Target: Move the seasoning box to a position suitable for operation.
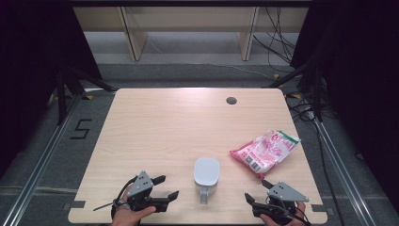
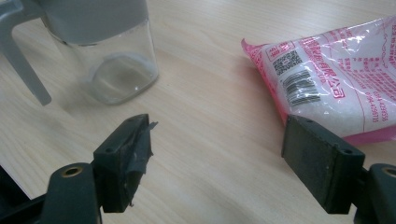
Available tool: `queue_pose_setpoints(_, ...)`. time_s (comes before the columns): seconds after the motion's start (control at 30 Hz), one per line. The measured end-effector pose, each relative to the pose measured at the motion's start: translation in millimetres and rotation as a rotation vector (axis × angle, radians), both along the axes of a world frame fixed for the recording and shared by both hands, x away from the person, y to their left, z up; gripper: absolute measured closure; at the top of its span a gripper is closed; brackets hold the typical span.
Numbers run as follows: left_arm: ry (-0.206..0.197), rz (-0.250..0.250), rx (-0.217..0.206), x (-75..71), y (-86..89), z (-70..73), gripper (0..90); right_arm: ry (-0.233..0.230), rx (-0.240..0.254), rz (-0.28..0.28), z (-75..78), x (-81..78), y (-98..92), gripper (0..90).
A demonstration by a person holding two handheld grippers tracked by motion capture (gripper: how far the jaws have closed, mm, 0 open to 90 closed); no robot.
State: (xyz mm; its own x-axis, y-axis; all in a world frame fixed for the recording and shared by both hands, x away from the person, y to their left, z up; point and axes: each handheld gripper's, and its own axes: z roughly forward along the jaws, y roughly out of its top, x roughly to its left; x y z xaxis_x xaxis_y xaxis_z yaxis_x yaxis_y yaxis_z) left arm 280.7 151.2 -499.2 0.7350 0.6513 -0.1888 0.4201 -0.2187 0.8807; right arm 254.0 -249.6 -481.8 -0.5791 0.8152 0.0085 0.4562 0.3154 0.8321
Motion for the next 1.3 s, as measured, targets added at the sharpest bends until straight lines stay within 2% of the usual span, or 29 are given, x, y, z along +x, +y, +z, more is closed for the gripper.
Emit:
queue_pose_setpoints(0.03, 0.017, -0.036, -0.005, -0.1, -3.6, -4.8, 31.9, 0.001, -0.001, 0.000, -0.1, 0.0, 0.0, 25.0)
queue_pose_setpoints(0.07, 0.015, -0.061, -0.001, -0.6, -4.5, -6.0, 33.8, 0.001, -0.001, 0.000, -0.1, -0.1, 0.1, 25.0)
queue_pose_setpoints(0.1, 0.015, -0.061, -0.001, -0.6, -4.5, -6.0, 36.2, 0.000, -0.006, -0.005, 0.5, -0.8, 0.0, 25.0)
queue_pose_setpoints(0.13, 0.018, -0.092, 0.001, -3.6, -8.7, -6.8, 38.0, 0.001, -0.004, -0.008, 0.5, -1.1, 0.1, 25.0)
queue_pose_setpoints(0.17, 0.018, -0.092, 0.001, -3.6, -8.7, -6.8, 39.4, 0.001, -0.004, -0.008, 0.5, -1.1, 0.1, 25.0)
queue_pose_setpoints(0.2, -0.008, -0.122, -0.001, -6.0, -14.2, -5.9, 41.6, 0.008, -0.002, -0.001, 0.3, -0.4, 0.1, 25.0)
queue_pose_setpoints(0.23, -0.008, -0.122, -0.001, -6.0, -14.2, -5.9, 43.3, 0.008, -0.002, -0.001, 0.3, -0.4, 0.1, 25.0)
queue_pose_setpoints(0.27, 0.007, -0.122, -0.006, -8.7, -17.2, -5.7, 43.3, 0.006, -0.006, 0.001, 0.5, -0.4, -0.2, 25.0)
queue_pose_setpoints(0.3, 0.013, -0.153, -0.016, -9.8, -22.6, -6.2, 44.7, 0.002, -0.005, 0.001, 0.2, -0.3, 0.0, 25.0)
queue_pose_setpoints(0.33, 0.015, -0.159, -0.022, -10.0, -24.1, -6.4, 46.4, 0.008, -0.005, 0.012, 0.4, -0.1, 0.0, 25.0)
queue_pose_setpoints(0.4, 0.059, -0.195, -0.067, -10.2, -30.1, -6.7, 49.6, 0.019, 0.005, 0.006, 0.1, -0.5, 0.9, 25.0)
queue_pose_setpoints(0.43, 0.050, -0.204, -0.056, -10.7, -33.8, -6.6, 50.7, -0.005, -0.015, -0.007, 0.3, -0.7, 0.6, 25.0)
queue_pose_setpoints(0.5, 0.030, -0.211, -0.035, -10.7, -40.0, -6.8, 53.2, 0.009, -0.007, -0.004, 0.0, -0.8, 1.2, 25.0)
queue_pose_setpoints(0.57, 0.040, -0.229, -0.051, -9.8, -48.6, -6.7, 54.3, 0.013, 0.000, -0.005, -0.1, -0.8, 1.5, 25.0)
queue_pose_setpoints(0.67, 0.027, -0.266, -0.031, -9.2, -58.3, -6.0, 54.5, 0.011, -0.002, -0.002, 0.0, -0.9, 1.4, 25.0)
queue_pose_setpoints(0.7, 0.023, -0.269, -0.027, -9.3, -61.6, -6.2, 54.6, -0.006, -0.015, 0.002, 0.0, -0.2, 0.8, 25.0)
queue_pose_setpoints(0.73, 0.017, -0.277, -0.017, -9.0, -64.5, -6.3, 54.8, 0.016, 0.000, -0.002, -0.3, -0.9, 1.9, 25.0)
queue_pose_setpoints(0.8, 0.010, -0.283, -0.008, -8.5, -69.4, -6.6, 55.2, 0.028, -0.001, 0.013, -0.9, -0.2, 1.4, 25.0)
queue_pose_setpoints(0.87, 0.001, -0.279, 0.006, -6.9, -74.0, -6.5, 55.2, 0.020, -0.011, -0.008, -0.2, -1.6, 2.0, 25.0)
queue_pose_setpoints(1.0, -0.010, -0.286, 0.038, -3.2, -79.2, -8.3, 55.4, 0.021, -0.004, 0.002, -0.9, -0.6, 2.0, 25.0)
queue_pose_setpoints(1.03, -0.011, -0.276, 0.022, -4.0, -81.6, -8.9, 56.3, 0.023, -0.004, -0.001, -0.9, -0.7, 2.1, 25.0)
queue_pose_setpoints(1.07, -0.015, -0.272, 0.037, -3.8, -81.6, -8.4, 56.7, 0.022, -0.004, 0.002, -1.1, -0.4, 2.1, 25.0)
queue_pose_setpoints(1.1, -0.013, -0.274, 0.028, -3.1, -82.5, -8.8, 57.6, 0.022, -0.011, -0.008, -0.6, -1.2, 2.2, 25.0)
queue_pose_setpoints(1.17, -0.037, -0.287, 0.042, -0.8, -82.5, -7.9, 59.6, 0.025, -0.007, -0.008, -0.5, -1.3, 2.5, 25.0)
queue_pose_setpoints(1.2, -0.029, -0.274, 0.054, -0.2, -82.4, -8.0, 60.7, 0.025, -0.007, -0.008, -0.5, -1.2, 2.6, 25.0)
queue_pose_setpoints(1.23, -0.022, -0.263, 0.021, -1.4, -84.6, -8.0, 62.6, 0.026, -0.007, -0.008, -0.6, -1.2, 2.6, 25.0)
queue_pose_setpoints(1.3, -0.027, -0.266, 0.023, -0.9, -84.8, -6.8, 66.0, 0.026, -0.008, -0.008, -0.6, -1.3, 2.6, 25.0)
